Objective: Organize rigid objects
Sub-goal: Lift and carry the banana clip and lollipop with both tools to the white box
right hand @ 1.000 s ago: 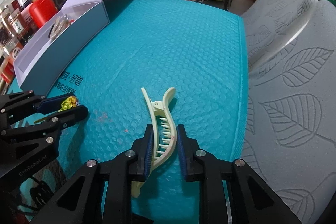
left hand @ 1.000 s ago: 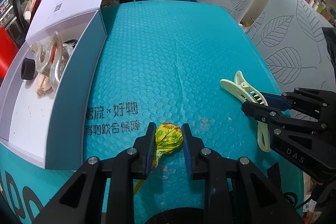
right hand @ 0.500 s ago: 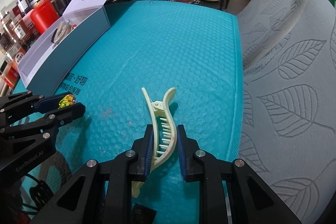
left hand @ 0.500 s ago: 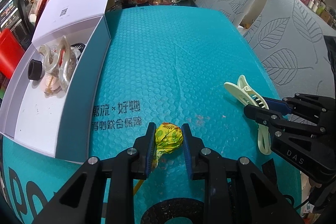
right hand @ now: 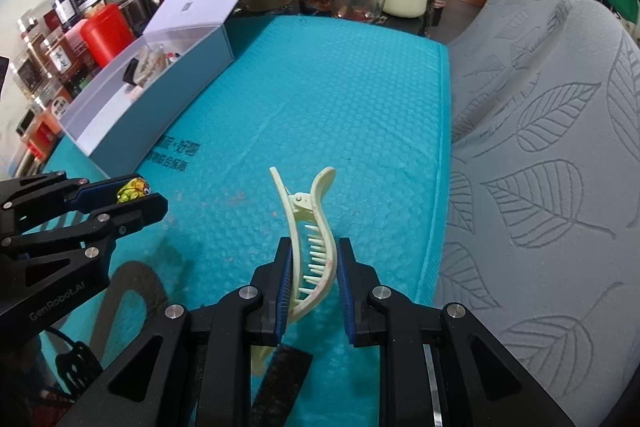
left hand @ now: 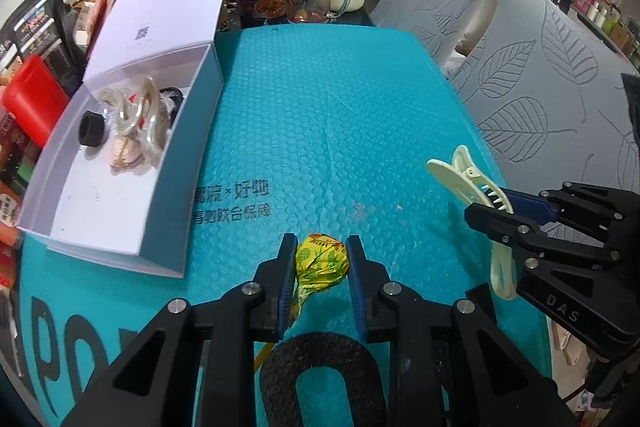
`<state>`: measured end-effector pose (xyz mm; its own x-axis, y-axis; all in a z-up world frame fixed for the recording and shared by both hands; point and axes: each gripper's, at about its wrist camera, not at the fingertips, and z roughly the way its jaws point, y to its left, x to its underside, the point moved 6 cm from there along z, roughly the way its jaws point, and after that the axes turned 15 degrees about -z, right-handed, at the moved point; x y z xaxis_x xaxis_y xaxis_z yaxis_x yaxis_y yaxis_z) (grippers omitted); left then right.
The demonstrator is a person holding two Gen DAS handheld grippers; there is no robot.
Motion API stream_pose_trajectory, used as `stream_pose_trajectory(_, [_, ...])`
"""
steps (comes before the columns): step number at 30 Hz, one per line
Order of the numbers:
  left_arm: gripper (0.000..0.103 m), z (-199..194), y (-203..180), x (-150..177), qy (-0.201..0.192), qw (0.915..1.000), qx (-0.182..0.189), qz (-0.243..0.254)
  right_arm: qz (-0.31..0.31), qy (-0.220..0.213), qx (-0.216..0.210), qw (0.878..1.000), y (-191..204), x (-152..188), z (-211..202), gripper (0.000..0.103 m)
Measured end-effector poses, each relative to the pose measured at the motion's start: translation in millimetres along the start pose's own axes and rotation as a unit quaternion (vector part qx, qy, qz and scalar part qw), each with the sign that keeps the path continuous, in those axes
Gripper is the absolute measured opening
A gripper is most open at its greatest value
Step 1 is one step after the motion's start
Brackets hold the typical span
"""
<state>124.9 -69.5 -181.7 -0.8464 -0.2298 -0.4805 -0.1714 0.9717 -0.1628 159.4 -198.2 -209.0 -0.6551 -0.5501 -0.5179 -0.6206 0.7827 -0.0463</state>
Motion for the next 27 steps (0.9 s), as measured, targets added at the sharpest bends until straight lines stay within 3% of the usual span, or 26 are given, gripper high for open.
stream_pose_trajectory(13, [0.024,-75,-7,0,-0.046,0.9987,-0.006,-0.022,-0.015,-0.032,-0.027,0.999,11,-6,-63,0.021])
stream_pose_trajectory(27, [0.024,-135,6,24,-0.073,0.9965,-0.005,-0.040,-0.050,-0.047,-0.052,0.996,50,-4,-107,0.021])
